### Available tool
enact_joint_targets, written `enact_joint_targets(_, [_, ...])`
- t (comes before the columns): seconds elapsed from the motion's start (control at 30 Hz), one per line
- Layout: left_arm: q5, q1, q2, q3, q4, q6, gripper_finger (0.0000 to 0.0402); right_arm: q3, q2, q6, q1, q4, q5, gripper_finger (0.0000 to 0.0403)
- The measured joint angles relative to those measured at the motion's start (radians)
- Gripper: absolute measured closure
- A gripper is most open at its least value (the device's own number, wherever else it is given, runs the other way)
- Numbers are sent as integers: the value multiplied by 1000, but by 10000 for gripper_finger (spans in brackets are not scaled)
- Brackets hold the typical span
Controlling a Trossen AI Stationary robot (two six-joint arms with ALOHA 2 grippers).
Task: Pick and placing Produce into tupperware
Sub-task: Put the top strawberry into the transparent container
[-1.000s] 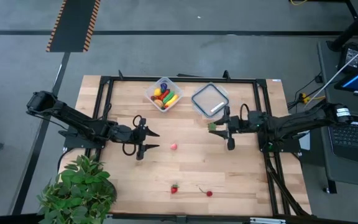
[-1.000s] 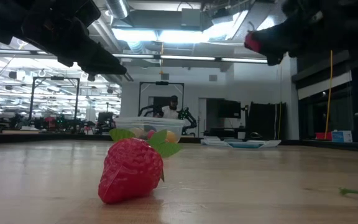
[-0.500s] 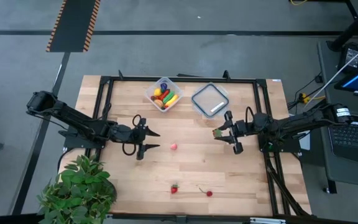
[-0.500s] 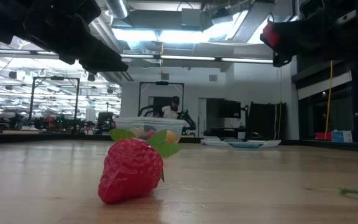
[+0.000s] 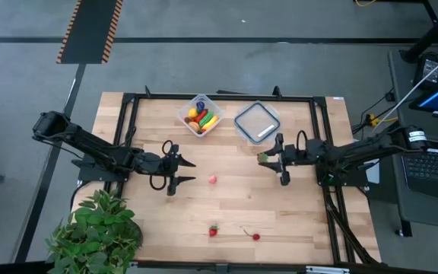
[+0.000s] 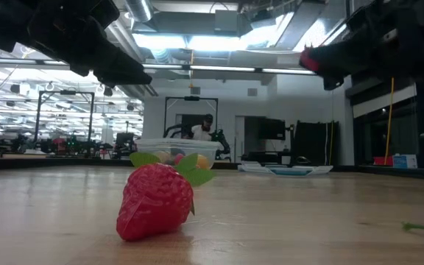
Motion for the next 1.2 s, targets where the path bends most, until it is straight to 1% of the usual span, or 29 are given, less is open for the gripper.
enact_joint_targets(0.2, [0,0,0,0,-1,0,195,58,110,1,-4,-16,105,264])
enact_joint_targets(0.3, [0,0,0,0,-8,0,195,125,174,-17,-18,-73,105,264])
enact_joint_targets(0.47, [0,0,0,0,-24,0,195,276,286,-23,-56,-281,105,264])
enact_joint_targets(0.53, [0,0,0,0,-30,-1,195,330,330,-44,-73,-306,105,264])
enact_joint_targets(0.73, [0,0,0,0,-30,-1,195,461,450,-84,-134,-310,105,264])
enact_joint_targets(0.83, [0,0,0,0,-31,-1,195,530,510,-100,-163,-357,103,264])
enact_joint_targets(1.07, [0,0,0,0,-44,4,195,739,665,-172,-240,-505,-36,264])
enact_joint_targets(1.2, [0,0,0,0,-69,-2,195,894,732,-218,-287,-660,-100,264])
